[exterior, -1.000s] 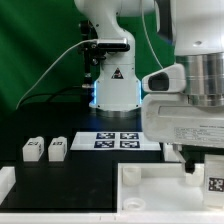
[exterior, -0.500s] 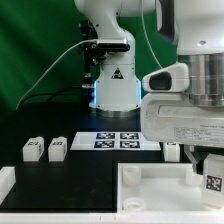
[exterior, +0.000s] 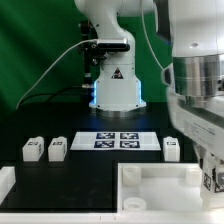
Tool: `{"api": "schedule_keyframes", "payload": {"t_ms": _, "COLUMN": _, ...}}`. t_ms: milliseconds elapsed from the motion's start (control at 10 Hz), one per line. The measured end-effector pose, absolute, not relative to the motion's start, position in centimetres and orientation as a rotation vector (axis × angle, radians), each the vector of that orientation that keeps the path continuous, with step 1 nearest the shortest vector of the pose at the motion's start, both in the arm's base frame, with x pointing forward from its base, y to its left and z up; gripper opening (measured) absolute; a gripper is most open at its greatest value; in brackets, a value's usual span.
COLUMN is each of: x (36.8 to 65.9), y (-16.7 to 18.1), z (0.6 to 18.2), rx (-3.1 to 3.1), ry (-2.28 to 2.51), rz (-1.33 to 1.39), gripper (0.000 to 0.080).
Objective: Assemble one leg
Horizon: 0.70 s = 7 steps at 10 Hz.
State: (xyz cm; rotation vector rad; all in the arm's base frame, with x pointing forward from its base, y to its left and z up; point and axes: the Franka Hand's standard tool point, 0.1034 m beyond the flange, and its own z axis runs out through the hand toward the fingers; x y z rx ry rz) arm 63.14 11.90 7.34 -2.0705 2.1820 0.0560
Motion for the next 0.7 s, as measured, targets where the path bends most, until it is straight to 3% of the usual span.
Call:
{"api": "schedule_keyframes", "payload": {"t_ms": 400, "x": 63.05, "y": 11.88, "z": 7.23, "rx": -1.873, "ry": 2.33, "rz": 0.062, "gripper": 0.0295}}
{"api": "schedule_keyframes", "payload": {"t_ms": 500, "x": 63.07, "y": 11.92, "z": 7.22, "rx": -1.987, "ry": 2.237, "rz": 0.047, "gripper": 0.0391}}
{"api": "schedule_keyframes", "payload": {"t_ms": 600, "x": 63.15, "y": 12.1, "z": 7.36, "rx": -2.182, "ry": 2.046, "rz": 0.032, "gripper": 0.0567}}
{"api": "schedule_keyframes", "payload": {"t_ms": 700, "x": 63.19, "y": 12.0, "z": 7.39, "rx": -2.404, "ry": 1.778, "rz": 0.008, "gripper": 0.0567}}
